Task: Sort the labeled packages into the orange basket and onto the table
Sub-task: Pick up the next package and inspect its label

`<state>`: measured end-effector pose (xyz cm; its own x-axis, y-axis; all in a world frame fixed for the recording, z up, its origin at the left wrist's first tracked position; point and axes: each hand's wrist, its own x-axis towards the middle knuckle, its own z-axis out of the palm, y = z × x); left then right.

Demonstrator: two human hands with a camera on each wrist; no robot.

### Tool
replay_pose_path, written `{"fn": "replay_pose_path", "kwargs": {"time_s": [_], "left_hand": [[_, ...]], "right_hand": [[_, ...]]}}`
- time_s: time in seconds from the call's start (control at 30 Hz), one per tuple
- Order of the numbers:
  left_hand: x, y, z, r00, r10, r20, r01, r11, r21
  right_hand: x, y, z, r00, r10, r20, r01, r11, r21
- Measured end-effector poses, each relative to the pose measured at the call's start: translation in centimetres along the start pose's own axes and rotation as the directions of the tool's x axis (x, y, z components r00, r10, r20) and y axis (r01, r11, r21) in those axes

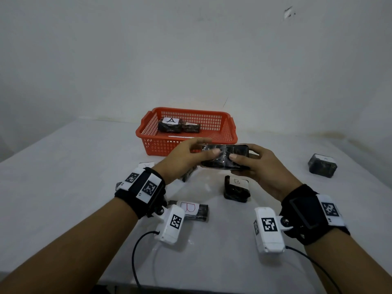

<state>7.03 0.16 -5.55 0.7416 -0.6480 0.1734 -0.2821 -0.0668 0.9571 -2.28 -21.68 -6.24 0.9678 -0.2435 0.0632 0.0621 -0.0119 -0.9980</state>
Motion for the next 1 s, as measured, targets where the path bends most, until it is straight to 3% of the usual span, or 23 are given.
{"fn": "replay_pose_path", "kwargs": {"time_s": [0.23, 0.53, 1.0], "left_hand": [[0.04, 0.01, 0.19, 0.998, 0.011, -0.06, -0.01, 1.0, 0.015], [0.16, 0.14, 0.11, 0.998, 0.025, -0.052, -0.026, 0.999, -0.02], [0.19, -0.21, 0.04, 1.0, -0.011, -0.012, 0.011, 1.0, -0.028]], "right_hand": [[0.22, -0.15, 0.04, 1.0, -0.014, 0.026, 0.015, 0.999, -0.04], [0.33, -0.02, 0.27, 0.997, -0.035, 0.074, 0.041, 0.995, -0.088], [-0.45, -0.01, -0.13, 0.994, -0.1, 0.036, 0.102, 0.992, -0.076]]}}
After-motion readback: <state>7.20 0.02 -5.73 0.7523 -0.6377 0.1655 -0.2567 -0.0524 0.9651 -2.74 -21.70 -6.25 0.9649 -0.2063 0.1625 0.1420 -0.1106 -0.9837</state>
